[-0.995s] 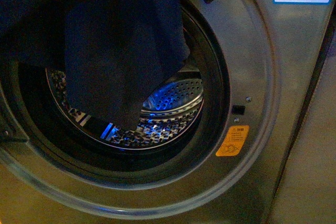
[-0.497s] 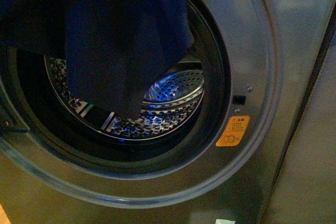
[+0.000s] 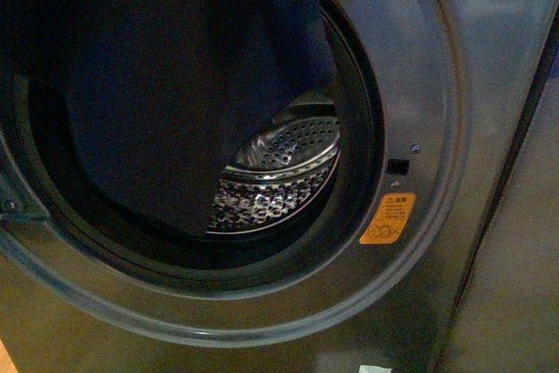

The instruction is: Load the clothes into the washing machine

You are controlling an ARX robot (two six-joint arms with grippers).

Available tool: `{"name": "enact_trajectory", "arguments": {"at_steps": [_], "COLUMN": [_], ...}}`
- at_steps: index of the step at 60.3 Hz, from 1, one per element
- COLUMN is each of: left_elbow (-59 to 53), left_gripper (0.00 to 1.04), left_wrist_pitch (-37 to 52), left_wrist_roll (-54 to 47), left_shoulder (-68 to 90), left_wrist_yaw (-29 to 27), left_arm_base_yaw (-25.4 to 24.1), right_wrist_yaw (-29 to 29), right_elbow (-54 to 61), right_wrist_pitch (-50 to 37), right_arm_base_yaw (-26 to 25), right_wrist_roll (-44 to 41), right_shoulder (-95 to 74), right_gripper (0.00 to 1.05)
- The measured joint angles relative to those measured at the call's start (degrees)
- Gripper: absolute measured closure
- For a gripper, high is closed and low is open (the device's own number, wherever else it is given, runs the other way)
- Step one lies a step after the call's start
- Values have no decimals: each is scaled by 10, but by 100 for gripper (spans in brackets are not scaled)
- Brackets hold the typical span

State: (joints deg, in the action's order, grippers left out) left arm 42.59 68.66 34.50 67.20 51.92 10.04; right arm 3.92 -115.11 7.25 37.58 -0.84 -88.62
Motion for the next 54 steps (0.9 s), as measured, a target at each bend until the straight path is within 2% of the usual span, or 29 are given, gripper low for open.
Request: {"name": "enact_trajectory", "arguments": {"at_steps": [20, 28, 45, 54], "left_elbow": [34, 82, 157, 179], "left_gripper": [7, 7, 7, 7], "left_wrist_pitch": [-117, -177, -249, -248], "left_wrist_roll": [-95, -145, -188, -185], "left_shoulder": [-11, 11, 59, 77], "left_wrist_yaw": [-95, -189, -325, -368], "left_arm_base_yaw": [87, 117, 147, 154], "right_wrist_yaw": [0, 0, -2, -2], "right_elbow": [0, 0, 0, 0], "right_wrist_pitch": [0, 0, 0, 0], "right_arm_base_yaw": [0, 0, 0, 0], "right_wrist_roll": [0, 0, 0, 0], "right_shoulder": [0, 0, 0, 0], "right_gripper": [90, 90, 90, 90]}}
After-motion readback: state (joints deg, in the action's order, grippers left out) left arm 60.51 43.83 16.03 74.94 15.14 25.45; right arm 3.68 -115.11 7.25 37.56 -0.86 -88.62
